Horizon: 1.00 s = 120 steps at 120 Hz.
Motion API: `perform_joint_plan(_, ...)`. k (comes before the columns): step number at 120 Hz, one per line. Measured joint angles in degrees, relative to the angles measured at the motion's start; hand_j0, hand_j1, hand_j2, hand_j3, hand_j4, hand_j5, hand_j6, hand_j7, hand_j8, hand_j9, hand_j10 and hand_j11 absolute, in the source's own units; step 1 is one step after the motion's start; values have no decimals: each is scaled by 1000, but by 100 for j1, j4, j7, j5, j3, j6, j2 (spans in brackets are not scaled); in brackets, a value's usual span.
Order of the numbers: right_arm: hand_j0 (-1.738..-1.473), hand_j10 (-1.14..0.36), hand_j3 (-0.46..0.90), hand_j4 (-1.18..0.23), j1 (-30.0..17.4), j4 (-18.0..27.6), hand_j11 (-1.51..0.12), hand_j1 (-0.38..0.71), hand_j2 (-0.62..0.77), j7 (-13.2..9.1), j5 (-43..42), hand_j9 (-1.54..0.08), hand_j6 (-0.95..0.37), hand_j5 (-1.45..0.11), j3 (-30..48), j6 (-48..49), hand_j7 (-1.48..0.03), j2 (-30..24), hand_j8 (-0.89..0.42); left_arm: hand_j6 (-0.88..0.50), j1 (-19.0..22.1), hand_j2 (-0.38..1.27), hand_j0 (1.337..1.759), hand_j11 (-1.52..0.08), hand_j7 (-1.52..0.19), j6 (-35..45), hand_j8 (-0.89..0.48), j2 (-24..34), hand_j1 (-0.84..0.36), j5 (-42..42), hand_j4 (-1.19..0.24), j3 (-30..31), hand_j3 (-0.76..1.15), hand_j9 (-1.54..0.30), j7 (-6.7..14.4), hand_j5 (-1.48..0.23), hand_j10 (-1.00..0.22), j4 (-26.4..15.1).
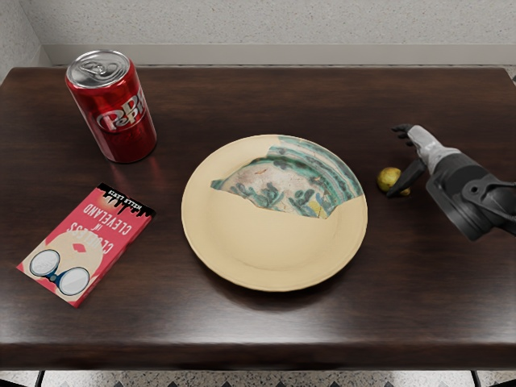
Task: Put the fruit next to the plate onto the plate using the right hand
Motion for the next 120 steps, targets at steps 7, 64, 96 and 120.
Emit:
perform_joint_plan(7, -1658, -181, 0, -182, 2, -36, -234, -135, -34, -2, -1, -234, -183, -234, -87, -104, -234, 56, -182, -21, -3, 4, 1658, -27, -27, -1, -21, 0, 325, 1, -21, 0, 0, -27, 0, -27, -21, 0)
perform_joint_plan(64, -1657, -325, 0, -325, 92, -73, -435, 26, -59, -33, -60, -435, -330, -434, -595, -594, -428, 229, -326, -21, -2, 4, 1658, -27, -27, 0, -21, 0, 325, 2, -21, 0, 0, -27, 0, -27, -21, 0)
perform_joint_plan(96, -1658, -374, 0, -374, 371, -34, -493, 86, -42, -260, -61, -493, -377, -492, -974, -600, -489, 238, -375, -21, -4, 4, 1658, -27, -27, 0, -21, 0, 325, 1, -21, 0, 0, -27, 0, -27, -21, 0)
perform_joint_plan(120, -1658, -396, 0, -397, 499, -36, -521, 113, -38, -365, -55, -520, -399, -519, -1211, -592, -517, 245, -397, -21, -4, 4, 1658, -27, -27, 0, -21, 0, 325, 2, -21, 0, 0, -27, 0, -27, -21, 0)
